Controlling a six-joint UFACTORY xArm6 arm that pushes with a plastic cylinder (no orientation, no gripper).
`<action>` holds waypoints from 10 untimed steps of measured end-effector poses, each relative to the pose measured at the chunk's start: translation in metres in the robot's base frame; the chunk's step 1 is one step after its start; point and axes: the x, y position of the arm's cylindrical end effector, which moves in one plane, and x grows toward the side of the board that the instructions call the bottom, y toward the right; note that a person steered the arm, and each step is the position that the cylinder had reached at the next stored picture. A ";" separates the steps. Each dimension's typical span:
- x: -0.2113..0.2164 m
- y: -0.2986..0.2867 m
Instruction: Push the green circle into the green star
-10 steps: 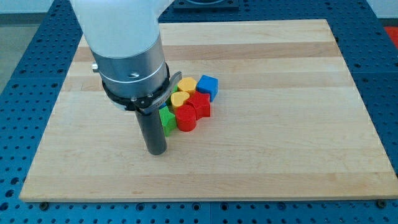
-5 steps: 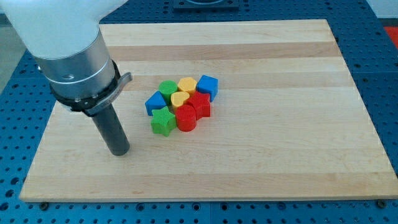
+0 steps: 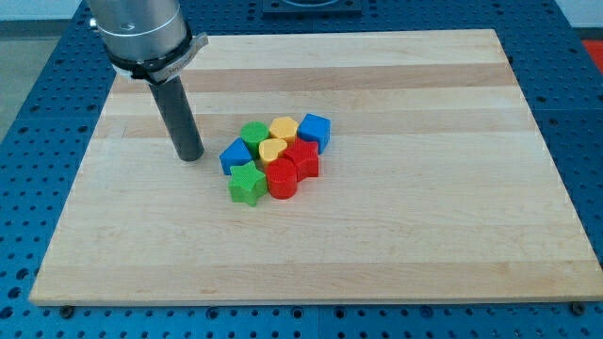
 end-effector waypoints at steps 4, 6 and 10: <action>-0.047 0.033; -0.047 0.059; -0.040 0.074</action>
